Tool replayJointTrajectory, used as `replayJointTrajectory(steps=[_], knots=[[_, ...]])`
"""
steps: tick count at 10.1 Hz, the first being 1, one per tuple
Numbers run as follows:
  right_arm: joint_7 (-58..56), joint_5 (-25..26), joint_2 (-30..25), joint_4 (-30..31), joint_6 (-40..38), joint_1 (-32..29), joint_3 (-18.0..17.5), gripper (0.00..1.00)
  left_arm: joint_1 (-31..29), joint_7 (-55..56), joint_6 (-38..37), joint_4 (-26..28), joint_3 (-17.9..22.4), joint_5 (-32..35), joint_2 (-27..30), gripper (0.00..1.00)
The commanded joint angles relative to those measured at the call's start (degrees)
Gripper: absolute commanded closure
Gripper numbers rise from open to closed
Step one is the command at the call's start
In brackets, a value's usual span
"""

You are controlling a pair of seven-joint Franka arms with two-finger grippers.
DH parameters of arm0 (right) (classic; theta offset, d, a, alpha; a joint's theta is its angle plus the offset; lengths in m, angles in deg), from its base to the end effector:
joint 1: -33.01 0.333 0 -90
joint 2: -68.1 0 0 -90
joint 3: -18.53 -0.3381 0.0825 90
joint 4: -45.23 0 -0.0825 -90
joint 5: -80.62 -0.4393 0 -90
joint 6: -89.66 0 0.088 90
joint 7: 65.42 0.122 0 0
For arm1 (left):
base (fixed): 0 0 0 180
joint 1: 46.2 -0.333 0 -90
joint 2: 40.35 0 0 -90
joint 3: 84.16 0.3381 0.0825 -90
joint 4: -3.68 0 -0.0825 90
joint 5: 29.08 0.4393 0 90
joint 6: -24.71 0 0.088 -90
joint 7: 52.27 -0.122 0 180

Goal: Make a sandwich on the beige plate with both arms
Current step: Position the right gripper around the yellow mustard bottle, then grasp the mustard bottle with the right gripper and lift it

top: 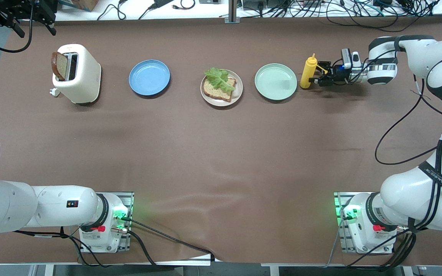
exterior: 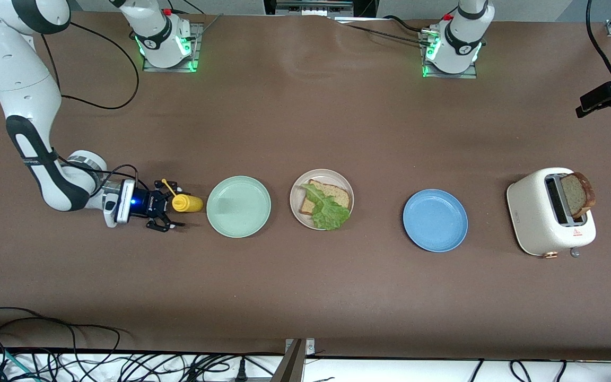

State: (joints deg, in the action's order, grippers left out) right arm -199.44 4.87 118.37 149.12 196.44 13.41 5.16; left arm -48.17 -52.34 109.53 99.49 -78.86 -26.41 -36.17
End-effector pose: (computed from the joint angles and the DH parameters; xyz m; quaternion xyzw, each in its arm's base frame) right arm 0.6307 0.0238 0.0380 -0.6458 -0.4235 -0.4037 0.4905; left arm 0.5665 0.0801 0.6145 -0.9960 -0.0631 0.0607 0.0161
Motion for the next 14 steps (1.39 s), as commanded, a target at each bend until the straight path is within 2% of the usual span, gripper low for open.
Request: replayJointTrajectory(steps=[1,2,3,4,5,6,7,8,9,10,11,14], knots=[[-0.63,-1.5,0.44,1.83,-0.96,-0.52,-0.24,0.0,-0.41,0.43,-0.97,-1.51,-0.29,-0.73,-0.49,0.0],[-0.63,-1.59,1.14,1.84,-1.14,-0.61,-0.24,0.03,-0.41,0.43,-0.97,-1.51,-0.29,-0.73,-0.58,0.0],[-0.63,-1.59,1.06,1.66,-1.05,-0.53,-0.24,0.28,-0.41,0.43,-0.97,-1.51,-0.29,-0.73,-0.49,0.0],[-0.71,-2.28,1.05,1.4,-1.05,-0.44,-0.24,0.39,-0.41,0.43,-0.97,-1.51,-0.29,-0.73,-0.58,0.0],[-0.72,-2.64,1.05,1.4,-0.96,-0.26,-0.24,0.54,-0.5,0.43,-0.97,-1.42,-0.29,-0.99,-0.49,0.0],[-0.63,-3.17,1.05,1.22,-0.87,-0.09,-0.24,0.54,-0.5,0.43,-0.89,-1.51,-0.29,-0.99,-0.58,0.0],[-0.63,-3.43,1.05,1.13,-0.7,0.0,-0.33,0.69,-0.41,0.43,-0.97,-1.51,-0.29,-0.99,-0.58,0.0],[-1.06,-3.87,1.05,0.79,-0.7,0.0,-0.42,0.8,-0.32,0.43,-0.97,-1.51,-0.37,-0.99,-0.58,0.0],[-1.24,-3.79,0.88,0.69,-0.78,0.0,-0.33,0.88,-0.23,0.52,-0.97,-1.51,-0.38,-0.99,-0.58,0.0],[-1.24,-3.26,0.62,-0.26,-0.79,0.0,-0.33,0.89,-0.06,0.52,-0.89,-1.59,-0.46,-0.99,-0.58,0.0],[-0.46,-1.95,0.18,-2.01,-0.61,0.0,-0.07,0.94,-0.06,0.52,-0.88,-1.59,-0.46,-0.99,-0.58,0.0],[9.61,10.58,-3.85,-7.55,2.63,0.0,0.02,0.99,0.38,0.52,-0.88,-1.59,-0.73,-0.99,-0.49,0.0]])
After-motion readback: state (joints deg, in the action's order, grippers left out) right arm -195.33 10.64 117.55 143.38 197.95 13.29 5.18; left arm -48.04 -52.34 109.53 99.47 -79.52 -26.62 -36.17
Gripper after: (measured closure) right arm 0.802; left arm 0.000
